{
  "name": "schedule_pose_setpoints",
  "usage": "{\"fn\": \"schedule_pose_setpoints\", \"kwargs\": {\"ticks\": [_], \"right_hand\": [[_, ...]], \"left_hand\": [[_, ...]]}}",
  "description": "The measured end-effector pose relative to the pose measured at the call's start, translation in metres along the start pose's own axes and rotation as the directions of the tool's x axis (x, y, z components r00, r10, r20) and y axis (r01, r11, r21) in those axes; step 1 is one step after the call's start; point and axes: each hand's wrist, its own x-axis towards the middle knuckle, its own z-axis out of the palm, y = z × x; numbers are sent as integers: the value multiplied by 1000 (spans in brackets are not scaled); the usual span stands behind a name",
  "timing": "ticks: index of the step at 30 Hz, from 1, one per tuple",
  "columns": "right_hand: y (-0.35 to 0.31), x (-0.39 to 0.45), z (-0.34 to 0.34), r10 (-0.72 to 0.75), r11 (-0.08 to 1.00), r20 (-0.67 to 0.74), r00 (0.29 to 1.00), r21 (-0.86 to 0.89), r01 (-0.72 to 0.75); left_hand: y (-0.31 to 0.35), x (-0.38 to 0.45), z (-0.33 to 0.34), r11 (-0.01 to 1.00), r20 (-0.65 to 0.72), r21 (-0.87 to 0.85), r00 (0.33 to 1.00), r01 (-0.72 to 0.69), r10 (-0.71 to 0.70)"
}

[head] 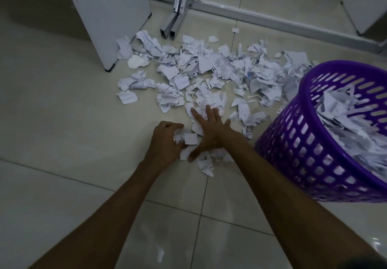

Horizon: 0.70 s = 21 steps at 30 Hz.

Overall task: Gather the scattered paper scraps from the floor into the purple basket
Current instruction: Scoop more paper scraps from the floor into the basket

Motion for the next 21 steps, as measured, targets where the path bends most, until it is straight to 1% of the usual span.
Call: {"fn": "schedule_pose_setpoints", "kwargs": {"ticks": [2,5,8,11,13,16,19,21], "right_hand": [[1,1,2,-8,1000,-11,1000,18,8],[2,-11,11,-82,991,-141,987,97,96],[-1,-24,18,-157,973,-268,951,123,196],[-6,-31,29,-220,953,-387,895,112,282],[-13,-37,35,-193,949,-449,872,141,282],[-22,-43,46,-118,939,-535,837,213,268],[-25,-47,50,-38,930,-495,868,301,213],[-25,-51,50,0,927,-519,855,321,195]], "left_hand": [[-2,1,2,997,-11,-53,999,53,-53],[0,-1,5,987,-79,-123,990,107,-117],[8,-1,9,935,-83,-278,964,221,-253],[11,-7,12,882,-77,-385,942,274,-326],[12,-12,14,842,-49,-446,930,305,-363],[11,-20,16,751,24,-552,907,363,-420],[10,-22,16,674,99,-615,888,409,-449],[10,-21,13,629,119,-648,873,430,-473]]}}
